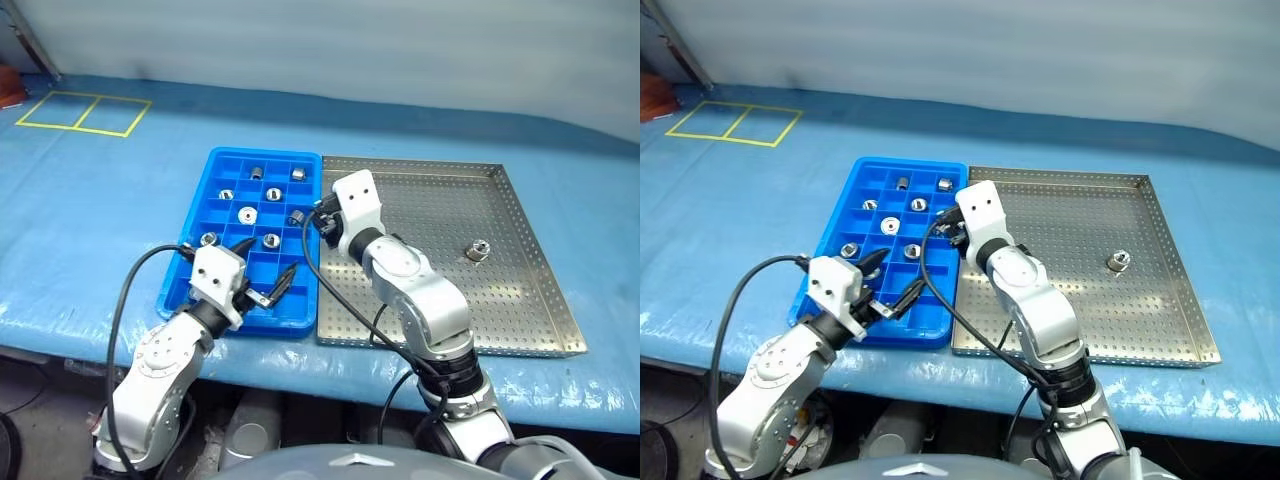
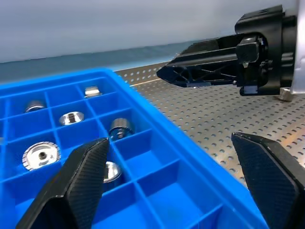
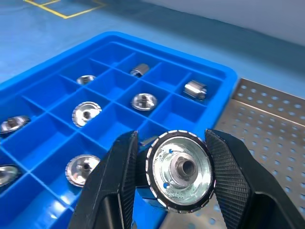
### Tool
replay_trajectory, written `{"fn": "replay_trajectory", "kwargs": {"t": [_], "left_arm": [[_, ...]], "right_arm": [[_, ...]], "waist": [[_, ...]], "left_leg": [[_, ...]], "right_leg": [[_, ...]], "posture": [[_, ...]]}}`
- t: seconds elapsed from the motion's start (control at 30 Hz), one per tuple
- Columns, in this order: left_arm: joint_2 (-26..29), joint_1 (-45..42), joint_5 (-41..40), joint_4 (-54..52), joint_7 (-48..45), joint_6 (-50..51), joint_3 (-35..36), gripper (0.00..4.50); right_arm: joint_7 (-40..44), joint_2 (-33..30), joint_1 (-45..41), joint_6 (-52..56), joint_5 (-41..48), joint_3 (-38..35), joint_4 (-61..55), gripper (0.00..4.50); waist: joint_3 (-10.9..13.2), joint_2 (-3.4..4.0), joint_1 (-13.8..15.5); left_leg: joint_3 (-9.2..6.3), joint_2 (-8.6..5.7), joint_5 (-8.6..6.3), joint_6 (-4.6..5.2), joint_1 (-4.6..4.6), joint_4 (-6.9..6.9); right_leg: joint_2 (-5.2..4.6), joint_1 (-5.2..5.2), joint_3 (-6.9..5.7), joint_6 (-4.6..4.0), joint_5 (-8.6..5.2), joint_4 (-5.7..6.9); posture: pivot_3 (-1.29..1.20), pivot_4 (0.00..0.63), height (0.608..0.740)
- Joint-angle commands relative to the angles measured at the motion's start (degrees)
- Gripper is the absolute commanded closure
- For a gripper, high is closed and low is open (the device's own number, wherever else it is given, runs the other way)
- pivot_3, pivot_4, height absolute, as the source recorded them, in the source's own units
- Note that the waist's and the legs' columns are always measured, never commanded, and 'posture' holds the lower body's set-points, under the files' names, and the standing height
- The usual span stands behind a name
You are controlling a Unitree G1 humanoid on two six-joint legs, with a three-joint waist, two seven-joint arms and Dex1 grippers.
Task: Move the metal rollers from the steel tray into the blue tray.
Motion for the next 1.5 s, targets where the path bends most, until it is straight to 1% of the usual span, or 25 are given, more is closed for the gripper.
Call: {"fn": "replay_trajectory", "kwargs": {"t": [0.03, 0.17, 0.37, 0.4, 0.47, 0.57, 0.63, 0.73, 0.83, 0.93, 1.03, 1.1, 1.2, 1.33, 1.5], "left_arm": [[1.13, 1.16, -0.1, -3.25, 0.01, -1.44, 2.87, 0.0], [1.71, 1.86, -0.52, -3.82, 0.05, -0.89, 3.73, 0.0], [1.7, 0.83, -1.96, -3.79, -0.69, -0.02, 3.74, 0.0], [1.85, 0.47, -1.9, -3.61, -0.87, 0.03, 3.61, 0.0], [1.93, -0.47, -2.03, -3.0, -1.3, 0.22, 3.18, 0.0], [2.06, -1.55, -2.46, -2.32, -2.02, 0.38, 2.63, 0.0], [2.24, -2.5, -2.7, -1.68, -2.63, 0.5, 1.98, 0.0], [2.26, -3.5, -2.95, -1.01, -3.2, 0.68, 1.46, 0.0], [2.56, -5.51, -3.39, 0.04, -4.11, 1.47, 1.05, 0.0], [2.87, -6.95, -3.71, 0.78, -5.07, 1.87, 0.48, 0.0], [2.34, -8.86, -4.06, 2.3, -6.0, 2.04, -0.92, 0.0], [1.89, -9.85, -4.27, 3.24, -6.73, 2.11, -2.31, 0.0], [0.95, -11.3, -4.77, 4.32, -7.79, 1.99, -4.06, 0.0], [0.35, -13.62, -4.99, 6.5, -9.52, 1.31, -5.91, 0.0], [-1.18, -16.58, -5.45, 9.49, -11.52, 0.44, -7.88, 0.0]], "right_arm": [[1.08, 1.12, -0.48, -1.45, 0.58, 1.74, -0.66, 2.63], [2.49, 1.0, 2.58, 0.28, 1.63, 3.61, -1.88, 2.63], [2.61, 0.25, 7.52, 3.58, 2.53, 3.47, -5.23, 2.63], [2.62, -0.08, 8.34, 4.01, 2.54, 3.51, -5.72, 2.63], [2.16, -1.41, 10.19, 4.84, 1.74, 4.18, -6.81, 2.63], [1.44, -1.26, 12.5, 6.62, 2.38, 3.43, -9.02, 2.63], [1.12, -1.37, 13.96, 7.67, 2.71, 3.0, -10.88, 1.88], [0.77, -1.48, 15.14, 8.66, 3.05, 2.48, -12.63, 0.93], [-0.52, -0.99, 16.5, 9.31, 3.04, -0.37, -14.68, 0.02], [-1.59, -1.07, 17.33, 9.76, 2.82, -2.9, -15.78, 0.02], [-3.92, -1.01, 18.75, 9.95, 1.76, -7.67, -17.16, 0.02], [-5.85, -0.51, 19.48, 10.02, 0.89, -10.64, -17.62, 0.02], [-8.16, -0.55, 19.42, 9.74, -0.46, -13.81, -18.27, 0.02], [-13.16, -2.76, 17.67, 11.15, -5.88, -15.54, -17.32, 0.02], [-19.24, -0.07, 14.3, 9.31, -9.51, -20.95, -14.9, 0.02]], "waist": [[0.0, 0.01, 0.84], [0.01, 0.01, 2.58], [0.01, 0.01, 4.98], [0.0, 0.01, 5.33], [0.0, 0.01, 5.61], [-0.02, -0.02, 6.07], [-0.04, -0.04, 6.15], [-0.05, -0.06, 6.19], [-0.06, -0.07, 6.16], [-0.06, -0.08, 5.49], [-0.06, -0.06, 4.5], [-0.07, -0.07, 3.64], [-0.06, -0.06, 1.7], [-0.05, -0.06, -1.65], [-0.05, -0.05, -4.91]], "left_leg": [[0.0, 0.14, 0.0, 0.0, -0.01, 0.0], [0.03, 0.15, -0.02, -0.04, -0.06, -0.03], [0.08, 0.17, -0.05, -0.1, -0.14, -0.1], [0.1, 0.17, -0.06, -0.11, -0.15, -0.11], [0.2, 0.2, -0.07, -0.14, -0.17, -0.12], [0.3, 0.2, -0.07, -0.15, -0.26, -0.12], [0.31, 0.17, -0.08, -0.16, -0.33, -0.12], [0.31, 0.12, -0.07, -0.16, -0.47, -0.12], [0.29, 0.1, -0.07, -0.15, -0.47, -0.08], [0.28, 0.15, -0.07, -0.17, -0.37, 0.01], [0.29, 0.16, -0.08, -0.18, -0.36, 0.04], [0.3, 0.12, -0.07, -0.17, -0.41, 0.02], [0.24, -0.1, -0.06, -0.16, -0.46, 0.02], [0.18, -0.15, -0.05, -0.15, -0.44, 0.04], [0.16, -0.14, -0.03, -0.15, -0.17, 0.05]], "right_leg": [[0.0, 0.0, -0.02, -0.01, -0.01, 0.0], [-0.04, -0.03, -0.07, -0.01, -0.01, -0.11], [-0.05, -0.13, -0.11, -0.03, -0.03, -0.15], [-0.04, -0.15, -0.12, -0.04, -0.04, -0.15], [-0.03, -0.25, -0.14, -0.06, -0.05, -0.14], [-0.04, -0.56, -0.16, -0.07, -0.06, -0.13], [-0.03, -0.54, -0.16, -0.08, -0.06, -0.13], [-0.02, -0.47, -0.16, -0.07, -0.05, -0.13], [-0.02, -0.46, -0.19, -0.06, -0.05, -0.13], [-0.03, -0.54, -0.25, -0.05, -0.05, -0.15], [-0.03, -0.55, -0.25, -0.05, -0.05, -0.12], [-0.01, -0.36, -0.23, -0.06, -0.05, -0.09], [-0.01, -0.35, -0.21, -0.06, -0.05, -0.09], [0.0, -0.31, -0.19, -0.06, -0.04, -0.04], [0.03, -0.07, -0.14, -0.07, -0.05, 0.02]], "posture": [[0.48, 0.15, 0.74], [0.49, 0.15, 0.74], [0.49, 0.15, 0.74], [0.45, 0.15, 0.74], [0.44, 0.15, 0.74], [0.42, 0.15, 0.74], [0.4, 0.15, 0.74], [0.38, 0.15, 0.74], [0.34, 0.15, 0.74], [0.32, 0.15, 0.74], [0.28, 0.15, 0.74], [0.25, 0.15, 0.74], [0.21, 0.15, 0.74], [0.17, 0.15, 0.74], [0.11, 0.15, 0.74]]}}
